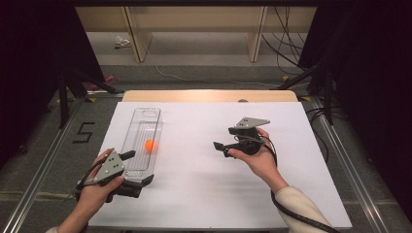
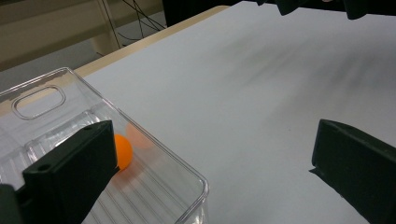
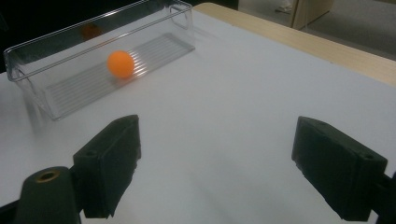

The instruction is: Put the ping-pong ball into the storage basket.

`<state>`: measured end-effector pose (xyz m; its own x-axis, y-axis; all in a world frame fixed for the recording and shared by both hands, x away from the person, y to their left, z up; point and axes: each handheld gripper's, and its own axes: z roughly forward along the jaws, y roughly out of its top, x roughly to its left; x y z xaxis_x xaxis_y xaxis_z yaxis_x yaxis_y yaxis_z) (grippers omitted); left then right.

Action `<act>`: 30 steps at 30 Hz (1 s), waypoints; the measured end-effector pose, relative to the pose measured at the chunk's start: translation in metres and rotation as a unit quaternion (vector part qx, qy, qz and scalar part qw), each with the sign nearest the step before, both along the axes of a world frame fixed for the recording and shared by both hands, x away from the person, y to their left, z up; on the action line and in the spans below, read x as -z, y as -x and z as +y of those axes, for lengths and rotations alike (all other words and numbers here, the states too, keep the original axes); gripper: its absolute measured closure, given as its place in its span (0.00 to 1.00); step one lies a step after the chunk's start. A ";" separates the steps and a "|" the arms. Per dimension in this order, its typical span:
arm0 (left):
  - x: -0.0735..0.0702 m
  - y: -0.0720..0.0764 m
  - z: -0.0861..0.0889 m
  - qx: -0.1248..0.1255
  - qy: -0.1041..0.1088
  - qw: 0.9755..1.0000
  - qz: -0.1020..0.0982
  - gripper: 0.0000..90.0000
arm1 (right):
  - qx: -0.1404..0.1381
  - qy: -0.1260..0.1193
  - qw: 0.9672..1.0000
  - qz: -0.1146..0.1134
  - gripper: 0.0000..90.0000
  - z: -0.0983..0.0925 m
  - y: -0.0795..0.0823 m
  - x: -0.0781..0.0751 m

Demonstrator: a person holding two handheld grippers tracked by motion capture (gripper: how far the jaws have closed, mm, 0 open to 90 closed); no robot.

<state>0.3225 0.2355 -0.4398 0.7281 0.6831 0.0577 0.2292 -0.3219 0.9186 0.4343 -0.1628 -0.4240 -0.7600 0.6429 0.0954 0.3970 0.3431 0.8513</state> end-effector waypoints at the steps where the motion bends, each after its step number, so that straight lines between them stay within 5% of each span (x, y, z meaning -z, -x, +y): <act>1: 0.000 0.000 0.000 0.000 0.000 1.000 -0.001 0.00 | 0.001 0.000 1.000 0.000 0.18 -0.001 0.001 0.000; 30: 0.000 0.000 0.000 0.000 0.000 1.000 0.000 0.00 | 0.034 -0.001 0.999 -0.002 0.18 -0.056 0.026 0.003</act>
